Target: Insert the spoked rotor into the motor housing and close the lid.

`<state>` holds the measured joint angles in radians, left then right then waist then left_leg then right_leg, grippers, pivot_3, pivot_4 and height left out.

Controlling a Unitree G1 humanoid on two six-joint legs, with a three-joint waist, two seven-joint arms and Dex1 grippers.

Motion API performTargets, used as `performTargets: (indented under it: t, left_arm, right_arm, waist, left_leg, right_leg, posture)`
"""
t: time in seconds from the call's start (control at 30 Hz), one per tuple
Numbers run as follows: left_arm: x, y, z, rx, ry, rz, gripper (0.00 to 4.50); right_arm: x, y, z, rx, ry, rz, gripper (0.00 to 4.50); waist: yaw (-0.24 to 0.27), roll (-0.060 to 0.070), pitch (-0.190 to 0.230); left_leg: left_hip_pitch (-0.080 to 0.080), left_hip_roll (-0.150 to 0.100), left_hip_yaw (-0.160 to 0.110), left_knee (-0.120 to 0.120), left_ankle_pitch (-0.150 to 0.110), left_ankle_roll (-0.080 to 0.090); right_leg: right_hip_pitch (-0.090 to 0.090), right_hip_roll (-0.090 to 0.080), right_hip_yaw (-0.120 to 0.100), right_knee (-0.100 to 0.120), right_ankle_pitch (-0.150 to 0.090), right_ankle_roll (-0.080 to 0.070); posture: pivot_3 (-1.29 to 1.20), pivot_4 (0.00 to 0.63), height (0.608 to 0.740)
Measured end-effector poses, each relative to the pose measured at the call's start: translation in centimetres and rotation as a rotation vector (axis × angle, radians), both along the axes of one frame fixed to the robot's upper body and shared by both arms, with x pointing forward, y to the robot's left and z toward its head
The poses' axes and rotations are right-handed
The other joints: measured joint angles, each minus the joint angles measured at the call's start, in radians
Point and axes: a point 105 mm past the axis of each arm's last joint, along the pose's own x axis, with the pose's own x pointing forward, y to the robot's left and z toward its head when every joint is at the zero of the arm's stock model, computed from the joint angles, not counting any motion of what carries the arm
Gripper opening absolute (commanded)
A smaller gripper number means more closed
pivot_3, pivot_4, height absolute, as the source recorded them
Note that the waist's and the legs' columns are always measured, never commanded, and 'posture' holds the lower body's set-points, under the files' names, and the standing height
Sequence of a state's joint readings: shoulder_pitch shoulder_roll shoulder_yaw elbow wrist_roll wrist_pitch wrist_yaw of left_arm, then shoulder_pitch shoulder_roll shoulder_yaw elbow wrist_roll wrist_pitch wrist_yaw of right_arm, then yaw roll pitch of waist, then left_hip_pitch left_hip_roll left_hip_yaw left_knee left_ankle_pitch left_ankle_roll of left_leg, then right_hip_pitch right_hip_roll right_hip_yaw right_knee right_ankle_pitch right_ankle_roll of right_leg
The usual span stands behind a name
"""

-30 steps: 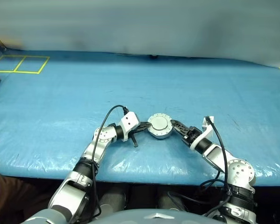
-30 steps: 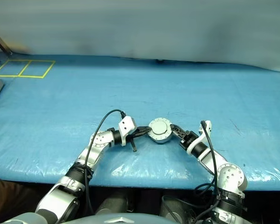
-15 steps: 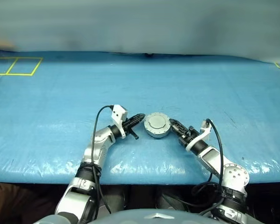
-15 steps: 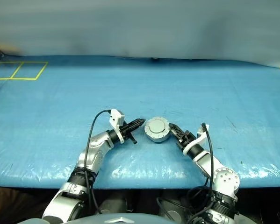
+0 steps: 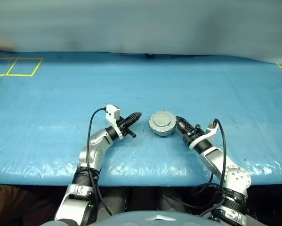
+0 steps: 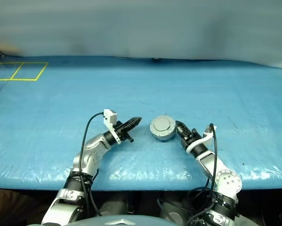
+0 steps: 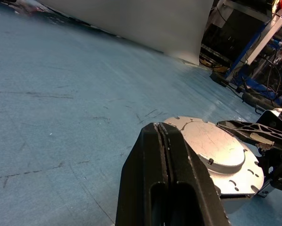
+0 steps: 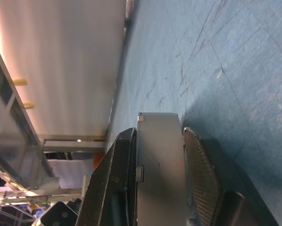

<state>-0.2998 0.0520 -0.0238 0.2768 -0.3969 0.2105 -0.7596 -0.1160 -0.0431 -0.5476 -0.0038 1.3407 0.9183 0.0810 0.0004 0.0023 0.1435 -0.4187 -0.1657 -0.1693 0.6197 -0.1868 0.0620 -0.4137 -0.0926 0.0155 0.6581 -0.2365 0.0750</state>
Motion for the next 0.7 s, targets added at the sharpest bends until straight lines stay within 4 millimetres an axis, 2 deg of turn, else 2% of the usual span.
performTargets:
  t: [0.13,0.3,0.5,0.7]
  left_arm:
    - [-0.1,-0.2,-0.1,0.001,0.002,-0.011,0.0]
    - [-0.3,-0.4,-0.3,0.004,0.009,-0.02,0.0]
    - [-0.4,-0.5,-0.2,0.018,-0.012,-0.032,0.0]
    - [-0.9,-2.6,0.5,0.146,-0.143,-0.154,0.0]
  right_arm:
    - [0.2,-0.1,0.9,0.033,-0.037,-0.013,1.22]
    - [0.4,0.1,1.1,0.033,-0.039,-0.011,1.22]
    - [0.4,-0.1,1.7,-0.037,-0.063,-0.006,1.22]
    - [0.2,0.0,2.2,-0.136,-0.097,0.016,1.22]
  waist:
    - [-0.004,0.0,0.0]
    - [-0.009,0.0,0.0]
    - [-0.009,0.0,0.0]
    - [-0.008,0.0,0.0]
  left_leg:
    - [0.0,0.0,0.0,0.0,0.0,0.0]
    - [0.0,0.0,0.0,0.0,0.0,0.0]
    - [0.0,0.0,0.0,0.0,0.0,0.0]
    - [0.0,0.0,0.0,0.0,0.0,-0.001]
  right_leg:
    - [0.0,0.0,0.0,0.0,0.0,0.0]
    - [0.0,0.0,0.0,0.0,0.0,0.0]
    - [0.0,0.0,0.0,0.0,0.0,0.0]
    - [0.001,0.0,0.0,0.0,0.0,0.0]
  posture:
    - [0.0,0.15,0.74]
    - [0.0,0.15,0.74]
    - [0.0,0.15,0.74]
    - [0.0,0.15,0.74]
